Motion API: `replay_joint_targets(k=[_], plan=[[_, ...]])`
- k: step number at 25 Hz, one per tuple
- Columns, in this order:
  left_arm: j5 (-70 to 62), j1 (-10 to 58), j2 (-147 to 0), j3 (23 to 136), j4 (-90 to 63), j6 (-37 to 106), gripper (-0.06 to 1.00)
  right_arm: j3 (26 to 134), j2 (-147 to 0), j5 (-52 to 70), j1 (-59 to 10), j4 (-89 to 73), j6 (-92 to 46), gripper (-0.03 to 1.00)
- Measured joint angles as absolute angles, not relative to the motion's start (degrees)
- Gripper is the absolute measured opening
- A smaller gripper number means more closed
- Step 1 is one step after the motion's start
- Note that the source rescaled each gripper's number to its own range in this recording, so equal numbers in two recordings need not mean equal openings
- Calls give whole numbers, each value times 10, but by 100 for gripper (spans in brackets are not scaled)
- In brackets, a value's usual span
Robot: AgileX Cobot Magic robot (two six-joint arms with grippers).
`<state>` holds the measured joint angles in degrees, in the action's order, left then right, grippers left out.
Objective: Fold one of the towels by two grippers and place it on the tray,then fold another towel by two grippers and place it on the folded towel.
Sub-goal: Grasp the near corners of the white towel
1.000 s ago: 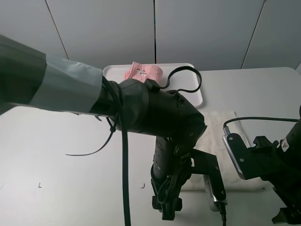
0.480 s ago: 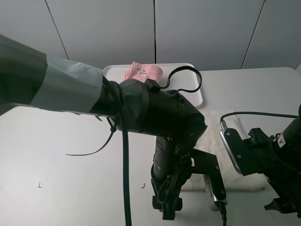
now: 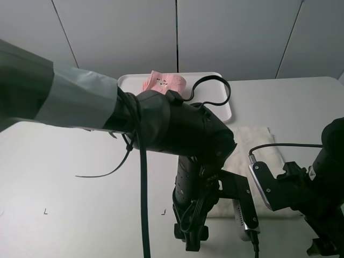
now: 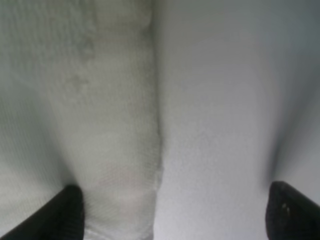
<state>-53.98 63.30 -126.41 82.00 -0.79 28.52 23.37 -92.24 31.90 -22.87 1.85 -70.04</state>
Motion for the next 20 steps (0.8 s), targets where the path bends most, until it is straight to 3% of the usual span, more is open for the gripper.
replay_joint_targets(k=[8, 11, 13, 20], plan=[[-542, 633, -1265, 821, -8, 285, 95, 235, -941, 287, -229, 35, -697, 100], [-542, 633, -1265, 821, -8, 285, 95, 237, -946, 279, -229, 47, -693, 91], [-542, 633, -1265, 821, -8, 285, 95, 238, -949, 269, -229, 52, -692, 75], [-543, 633, -1265, 821, -8, 285, 95, 241, -952, 228, -229, 60, -687, 3]])
